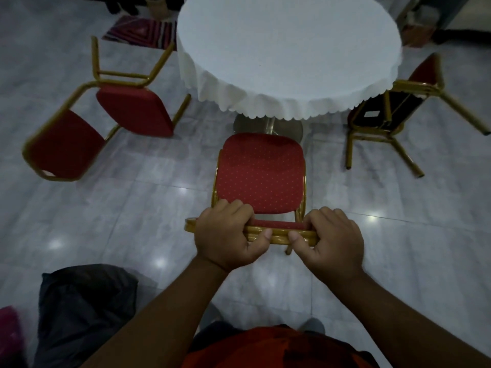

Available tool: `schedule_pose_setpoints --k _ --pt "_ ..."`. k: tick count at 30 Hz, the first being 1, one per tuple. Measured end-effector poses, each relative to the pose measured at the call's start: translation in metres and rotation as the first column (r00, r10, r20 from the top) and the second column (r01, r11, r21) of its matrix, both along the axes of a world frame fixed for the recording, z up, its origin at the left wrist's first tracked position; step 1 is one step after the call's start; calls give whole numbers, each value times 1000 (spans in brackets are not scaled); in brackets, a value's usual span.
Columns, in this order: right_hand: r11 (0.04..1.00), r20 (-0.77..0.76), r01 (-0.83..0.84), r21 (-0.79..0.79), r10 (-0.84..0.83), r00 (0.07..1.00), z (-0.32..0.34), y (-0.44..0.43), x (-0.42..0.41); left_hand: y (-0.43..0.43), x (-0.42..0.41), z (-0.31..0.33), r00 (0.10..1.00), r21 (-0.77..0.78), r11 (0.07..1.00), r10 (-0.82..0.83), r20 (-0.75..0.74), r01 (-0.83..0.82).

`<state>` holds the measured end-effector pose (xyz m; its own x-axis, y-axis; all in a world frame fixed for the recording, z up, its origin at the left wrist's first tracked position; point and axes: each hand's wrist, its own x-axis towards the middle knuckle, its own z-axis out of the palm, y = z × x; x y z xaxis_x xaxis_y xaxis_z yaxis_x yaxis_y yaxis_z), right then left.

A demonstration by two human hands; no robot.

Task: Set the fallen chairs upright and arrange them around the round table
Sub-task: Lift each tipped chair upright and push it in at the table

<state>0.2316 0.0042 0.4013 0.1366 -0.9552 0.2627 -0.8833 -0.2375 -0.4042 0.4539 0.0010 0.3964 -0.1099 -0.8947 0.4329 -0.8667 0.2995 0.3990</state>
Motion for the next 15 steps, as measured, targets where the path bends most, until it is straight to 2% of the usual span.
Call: schedule_pose_setpoints --k 15 --pt "997 -16 35 -71 -36 999 -7 -63 5 -63 1 -12 999 -54 997 50 4 -49"
